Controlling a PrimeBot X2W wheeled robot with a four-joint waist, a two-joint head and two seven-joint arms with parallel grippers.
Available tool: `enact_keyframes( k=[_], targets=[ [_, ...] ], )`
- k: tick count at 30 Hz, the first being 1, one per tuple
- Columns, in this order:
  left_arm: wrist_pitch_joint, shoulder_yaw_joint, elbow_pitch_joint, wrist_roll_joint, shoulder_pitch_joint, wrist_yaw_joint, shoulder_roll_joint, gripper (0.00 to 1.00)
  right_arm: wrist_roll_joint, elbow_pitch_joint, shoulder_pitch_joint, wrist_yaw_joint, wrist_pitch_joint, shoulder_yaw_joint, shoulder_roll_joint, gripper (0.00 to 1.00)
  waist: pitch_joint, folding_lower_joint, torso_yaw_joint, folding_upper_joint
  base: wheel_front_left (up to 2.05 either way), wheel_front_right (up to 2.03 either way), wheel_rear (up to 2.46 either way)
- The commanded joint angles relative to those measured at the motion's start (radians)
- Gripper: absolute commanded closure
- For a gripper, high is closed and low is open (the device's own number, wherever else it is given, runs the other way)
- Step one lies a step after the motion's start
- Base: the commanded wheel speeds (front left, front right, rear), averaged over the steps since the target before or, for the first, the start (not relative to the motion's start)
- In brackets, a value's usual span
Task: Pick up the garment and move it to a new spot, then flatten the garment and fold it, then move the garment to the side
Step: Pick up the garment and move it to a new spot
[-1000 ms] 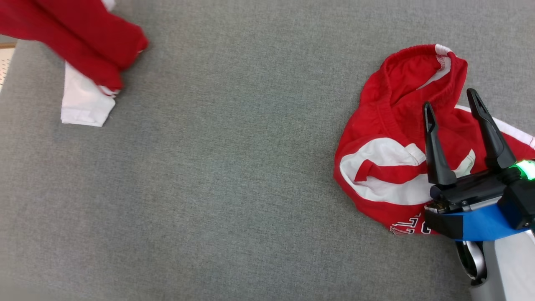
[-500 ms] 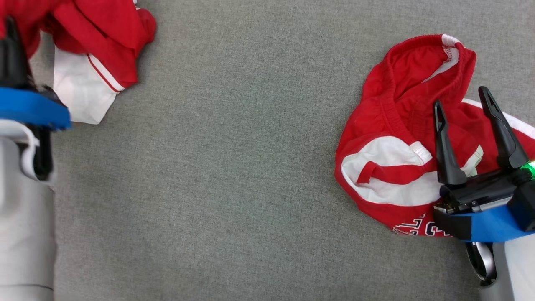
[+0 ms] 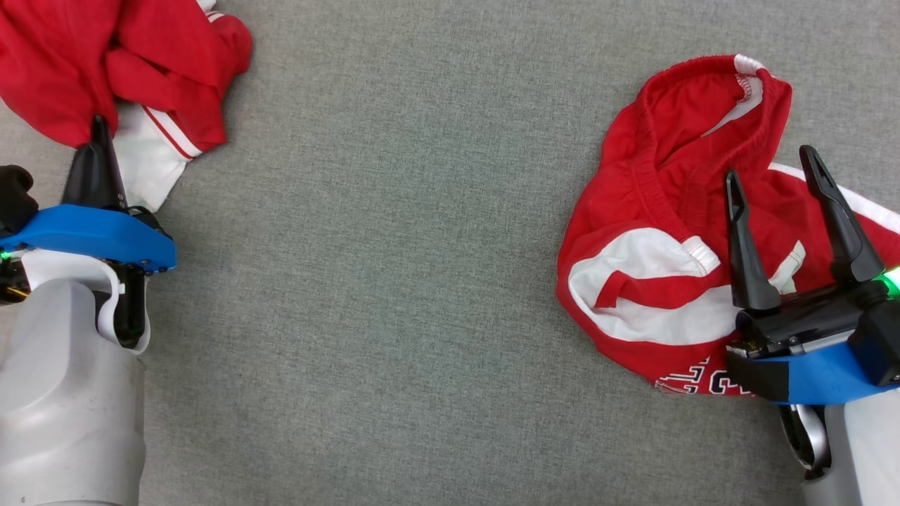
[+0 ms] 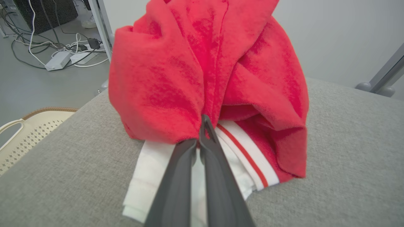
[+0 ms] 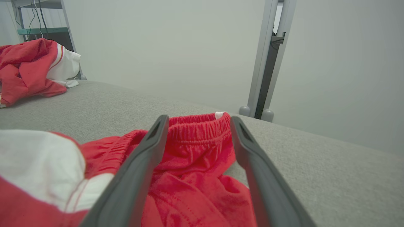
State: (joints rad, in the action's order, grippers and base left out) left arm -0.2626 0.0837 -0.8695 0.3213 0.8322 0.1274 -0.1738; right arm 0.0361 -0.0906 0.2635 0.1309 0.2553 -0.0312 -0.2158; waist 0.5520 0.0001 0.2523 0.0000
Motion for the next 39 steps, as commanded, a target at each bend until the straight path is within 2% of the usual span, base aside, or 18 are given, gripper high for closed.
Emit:
enact_keyframes(
  k=[1,10,15,27,39],
  targets=[
    [-0.003,0.011,0.011,-0.009,-0.016,0.003,0.001,0.0,0.0,0.006,0.011,0.0,0.0,-0.002,0.005,0.0,-0.007,-0.0001,0.0,0.0,0.0,0.0,0.0],
    [-0.003,0.059,0.104,-0.085,-0.066,0.002,0.008,0.0,-0.014,0.048,0.009,0.0,0.007,-0.006,0.036,0.0,-0.075,-0.0001,0.002,0.0,0.0,0.0,0.0],
    [-0.003,0.053,0.162,-0.13,-0.126,0.003,0.024,0.0,-0.025,0.077,0.008,0.0,0.011,-0.019,0.072,0.0,-0.141,-0.0001,-0.015,0.0,0.0,0.0,0.0],
    [-0.003,0.018,0.404,-0.182,-0.321,0.004,0.077,0.0,-0.059,0.14,-0.045,0.0,0.011,-0.018,0.131,0.0,-0.31,-0.0001,-0.142,0.0,0.0,0.0,0.0],
    [-0.003,-0.012,0.605,-0.201,-0.524,0.004,0.099,0.0,-0.082,0.198,-0.104,0.0,0.011,-0.006,0.156,0.0,-0.422,-0.0001,-0.251,0.0,0.0,0.0,0.0]
  ],
)
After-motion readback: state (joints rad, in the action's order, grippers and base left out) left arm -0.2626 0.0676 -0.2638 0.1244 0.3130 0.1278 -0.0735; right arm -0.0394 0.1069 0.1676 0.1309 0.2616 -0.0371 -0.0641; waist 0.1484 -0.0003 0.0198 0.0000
